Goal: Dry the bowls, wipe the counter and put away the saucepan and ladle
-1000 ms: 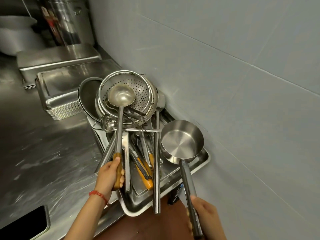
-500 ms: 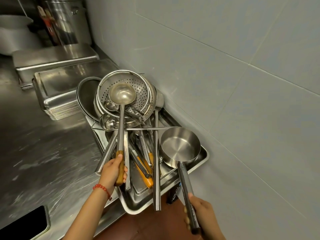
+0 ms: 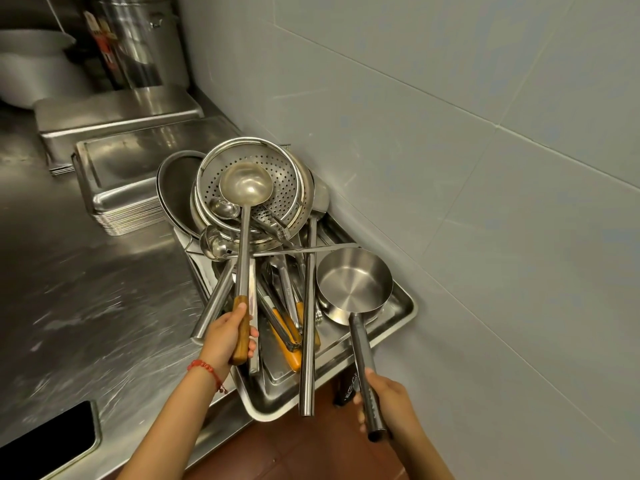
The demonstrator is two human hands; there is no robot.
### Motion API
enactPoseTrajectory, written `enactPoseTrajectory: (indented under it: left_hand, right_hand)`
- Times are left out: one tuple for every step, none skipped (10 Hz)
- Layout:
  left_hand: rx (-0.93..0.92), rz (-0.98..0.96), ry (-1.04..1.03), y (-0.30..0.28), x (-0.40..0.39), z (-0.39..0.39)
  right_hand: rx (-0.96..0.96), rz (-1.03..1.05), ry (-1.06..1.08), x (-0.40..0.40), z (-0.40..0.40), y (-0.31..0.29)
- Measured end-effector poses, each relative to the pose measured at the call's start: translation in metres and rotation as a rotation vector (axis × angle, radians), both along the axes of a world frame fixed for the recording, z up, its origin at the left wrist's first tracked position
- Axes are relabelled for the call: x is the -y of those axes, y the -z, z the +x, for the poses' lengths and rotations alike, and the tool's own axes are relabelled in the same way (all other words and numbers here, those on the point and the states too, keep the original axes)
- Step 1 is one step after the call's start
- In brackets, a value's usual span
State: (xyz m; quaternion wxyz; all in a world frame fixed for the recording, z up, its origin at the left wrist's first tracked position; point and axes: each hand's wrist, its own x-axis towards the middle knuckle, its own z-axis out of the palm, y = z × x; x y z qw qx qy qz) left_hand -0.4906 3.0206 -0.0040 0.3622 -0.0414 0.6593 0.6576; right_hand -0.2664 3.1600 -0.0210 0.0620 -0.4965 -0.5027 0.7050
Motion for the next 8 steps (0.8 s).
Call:
enactPoseTrajectory:
  left_hand:
    - [0.004,0.002,-0.005,-0.002,0.0,0.0]
    - [0.005,0.013,-0.021,-0.002,0.002,0.004]
    - [-0.001,0.02,-0.029,-0.001,0.006,0.011]
    - [-0.06,-0.023,-0.031,-0.001,0.011,0.019]
    - [-0.163,-0.103,-0.004,-0.001,0.018,0.025]
    - [-0.348,-0.212,0.044,-0.001,0.028,0.029]
    - [-0.528,-0.258,0.084,-0.005,0.044,0.035]
    - [-0.651,-0.318,0.166,-0.006,0.067,0.043]
  right_hand:
    - [-0.012,-0.007,-0.006,-0.002,0.0,0.002]
    - [-0.012,-0.028,-0.008,-0.004,0.001,0.006]
    - [-0.011,-0.063,-0.011,-0.006,0.002,0.006]
    - [0.019,-0.082,0.009,-0.006,0.006,0.005]
    - [0.018,-0.06,0.049,0.002,0.013,-0.002]
    - [0.028,0.109,0.119,0.015,0.024,-0.008]
    - [0.08,0.218,0.132,0.036,0.037,-0.018]
    - [0.009,0.204,0.207,0.061,0.047,-0.025]
